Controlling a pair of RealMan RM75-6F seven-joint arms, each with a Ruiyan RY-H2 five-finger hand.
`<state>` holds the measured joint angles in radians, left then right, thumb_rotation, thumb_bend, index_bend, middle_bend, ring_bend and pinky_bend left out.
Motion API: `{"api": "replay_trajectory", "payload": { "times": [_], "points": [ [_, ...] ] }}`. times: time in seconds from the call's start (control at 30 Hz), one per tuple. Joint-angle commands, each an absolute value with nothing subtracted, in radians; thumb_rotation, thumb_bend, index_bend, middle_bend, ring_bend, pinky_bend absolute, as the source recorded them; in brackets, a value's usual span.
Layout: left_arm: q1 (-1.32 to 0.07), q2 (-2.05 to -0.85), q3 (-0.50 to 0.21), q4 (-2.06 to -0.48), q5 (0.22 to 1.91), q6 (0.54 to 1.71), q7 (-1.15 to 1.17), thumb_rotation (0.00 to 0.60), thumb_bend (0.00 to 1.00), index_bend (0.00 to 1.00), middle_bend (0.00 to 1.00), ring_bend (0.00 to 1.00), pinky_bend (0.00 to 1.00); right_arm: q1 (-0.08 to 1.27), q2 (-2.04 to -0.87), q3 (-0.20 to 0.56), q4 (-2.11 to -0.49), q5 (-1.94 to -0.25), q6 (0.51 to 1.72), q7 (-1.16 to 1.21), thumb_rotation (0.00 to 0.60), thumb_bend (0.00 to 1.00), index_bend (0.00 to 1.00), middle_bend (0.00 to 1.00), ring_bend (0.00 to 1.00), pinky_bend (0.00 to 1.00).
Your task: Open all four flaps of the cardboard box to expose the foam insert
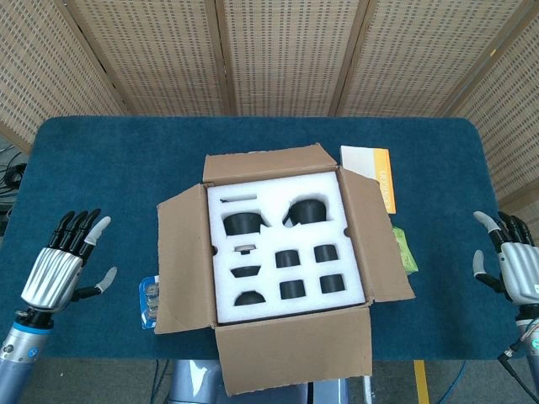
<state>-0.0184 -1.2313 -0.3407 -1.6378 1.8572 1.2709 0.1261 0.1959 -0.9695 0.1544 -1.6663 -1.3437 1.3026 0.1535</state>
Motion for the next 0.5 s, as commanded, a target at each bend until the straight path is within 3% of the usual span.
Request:
{"api": "replay_trajectory", "payload": {
  "times": [0.03,0.5],
  "points": [
    [0.01,-1.222,-0.312,-1.645,1.841,1.318,0.154,0.347,0.39,0.0,0.0,0.0,0.0,0.197,-0.978,0.152,-1.681,-1.327,1.303,0.102,0.6,0.67,0.1,0.17,0.0,0.0],
    [0.092,-1.157,-0.17,-1.69,1.774,1.446,0.206,0.352,0.45,0.0,0.0,0.0,0.0,0.151,-0.999,0.146,-1.742,-1.291,1.393,-0.027,0.6,0.65,0.09,0.15,0.0,0.0]
  ]
}}
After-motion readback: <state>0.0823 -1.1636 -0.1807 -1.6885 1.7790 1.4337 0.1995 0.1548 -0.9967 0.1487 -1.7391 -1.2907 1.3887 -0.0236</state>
